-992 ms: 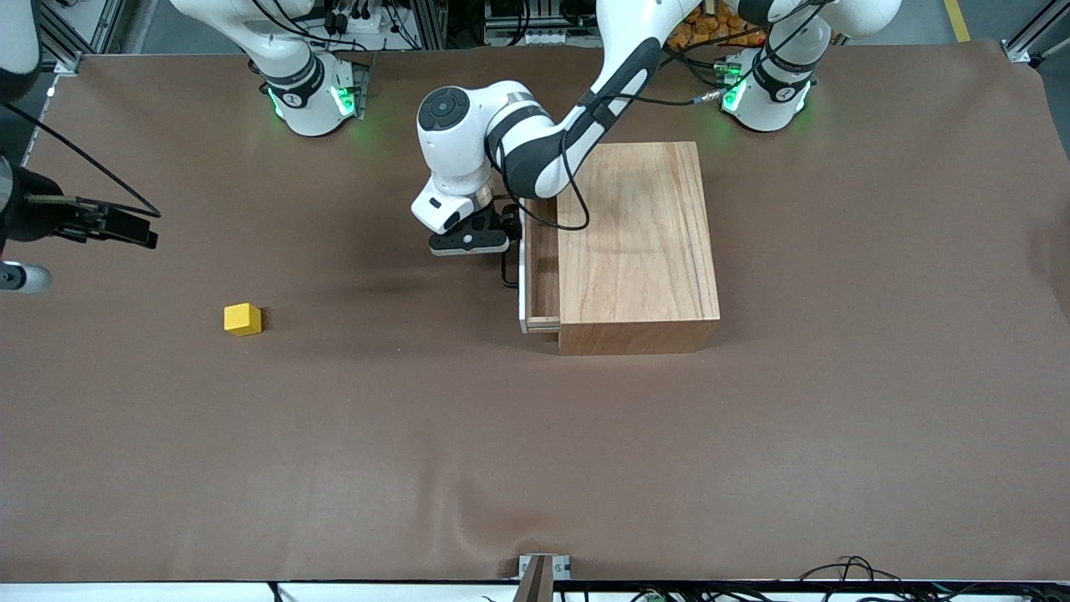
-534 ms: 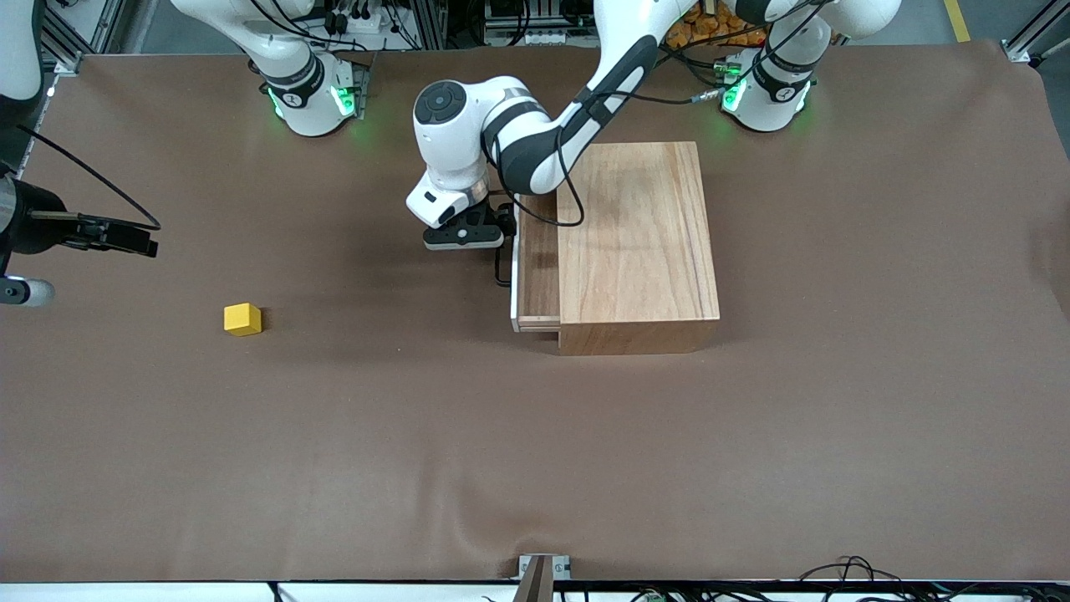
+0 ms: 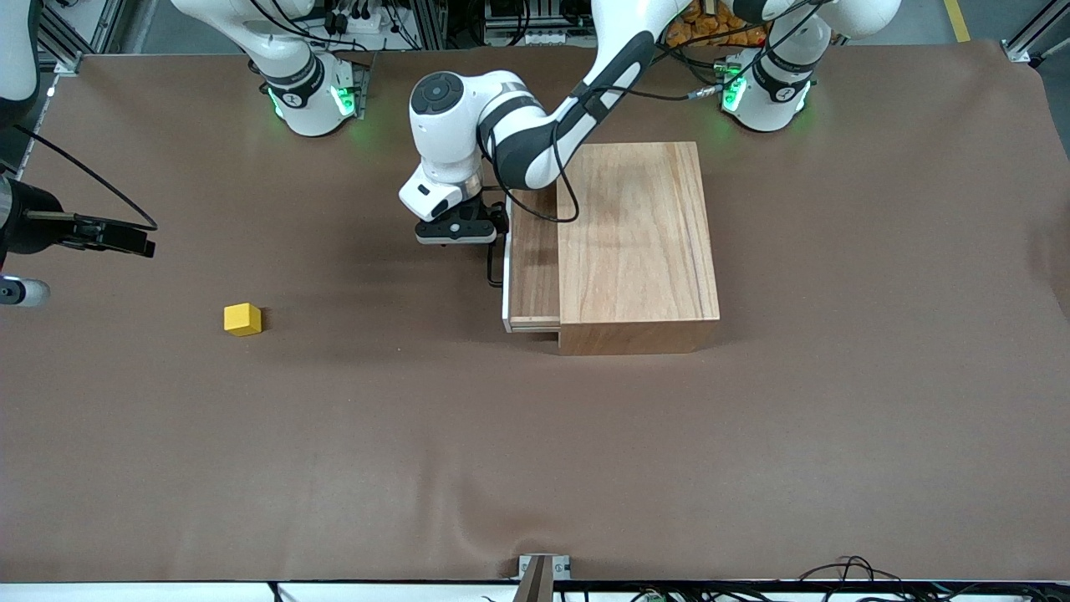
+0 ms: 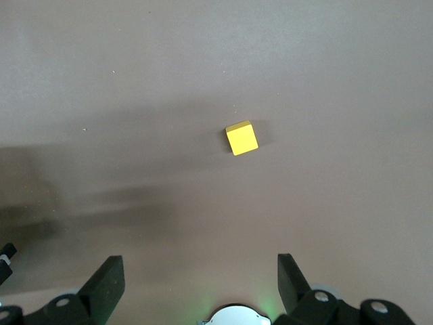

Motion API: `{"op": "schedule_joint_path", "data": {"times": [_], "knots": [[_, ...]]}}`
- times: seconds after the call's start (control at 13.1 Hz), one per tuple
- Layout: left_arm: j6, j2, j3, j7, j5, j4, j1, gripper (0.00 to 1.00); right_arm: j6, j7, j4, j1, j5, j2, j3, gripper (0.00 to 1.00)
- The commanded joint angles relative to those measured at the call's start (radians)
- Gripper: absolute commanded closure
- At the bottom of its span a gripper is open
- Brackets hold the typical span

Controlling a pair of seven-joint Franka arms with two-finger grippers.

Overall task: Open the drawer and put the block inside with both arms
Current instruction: 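Pull the drawer open by its handle with the left gripper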

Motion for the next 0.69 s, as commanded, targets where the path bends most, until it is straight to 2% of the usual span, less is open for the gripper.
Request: {"op": "schedule_joint_path", "data": {"times": [0.0,0.61], "knots": [[0.042,0.02,0.011,-0.008,-0.014,0.036,-0.013,0.0,-0.007,0.003,0.011,-0.014,0.0,0.004,0.012,0.0],[0.086,0.05,0.013,-0.009,-0.014,0.034,-0.034,0.0,-0.015,0.015,0.006,-0.013,0.002,0.004,0.014,0.0]]}}
